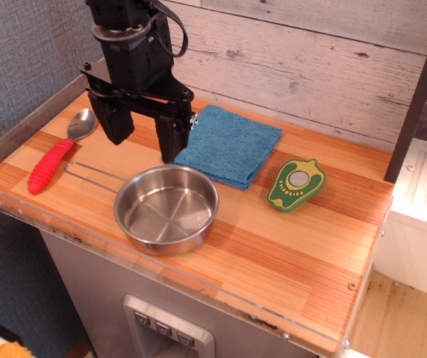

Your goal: Place the red spoon on top of the blue towel

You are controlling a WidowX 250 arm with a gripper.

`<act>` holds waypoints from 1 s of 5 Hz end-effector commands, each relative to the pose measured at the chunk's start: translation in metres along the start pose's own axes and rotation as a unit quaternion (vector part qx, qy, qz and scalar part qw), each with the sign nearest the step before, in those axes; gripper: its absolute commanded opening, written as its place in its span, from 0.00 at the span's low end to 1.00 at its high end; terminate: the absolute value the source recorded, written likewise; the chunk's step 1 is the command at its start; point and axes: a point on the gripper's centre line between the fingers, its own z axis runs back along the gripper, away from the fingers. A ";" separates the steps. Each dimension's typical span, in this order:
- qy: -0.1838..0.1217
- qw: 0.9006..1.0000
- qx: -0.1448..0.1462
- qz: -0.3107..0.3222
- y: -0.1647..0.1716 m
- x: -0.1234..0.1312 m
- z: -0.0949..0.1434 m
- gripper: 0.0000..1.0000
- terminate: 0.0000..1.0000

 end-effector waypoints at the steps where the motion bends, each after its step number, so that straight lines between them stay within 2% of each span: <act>1: 0.000 1.000 0.000 0.000 0.000 0.000 0.000 1.00 0.00; 2: -0.007 1.000 0.012 0.015 0.021 -0.001 0.005 1.00 0.00; 3: -0.007 0.997 0.041 0.062 0.069 -0.007 0.005 1.00 0.00; 4: 0.006 0.992 0.051 0.119 0.113 -0.015 -0.007 1.00 0.00; 5: 0.012 0.988 0.061 0.139 0.129 -0.015 -0.016 1.00 0.00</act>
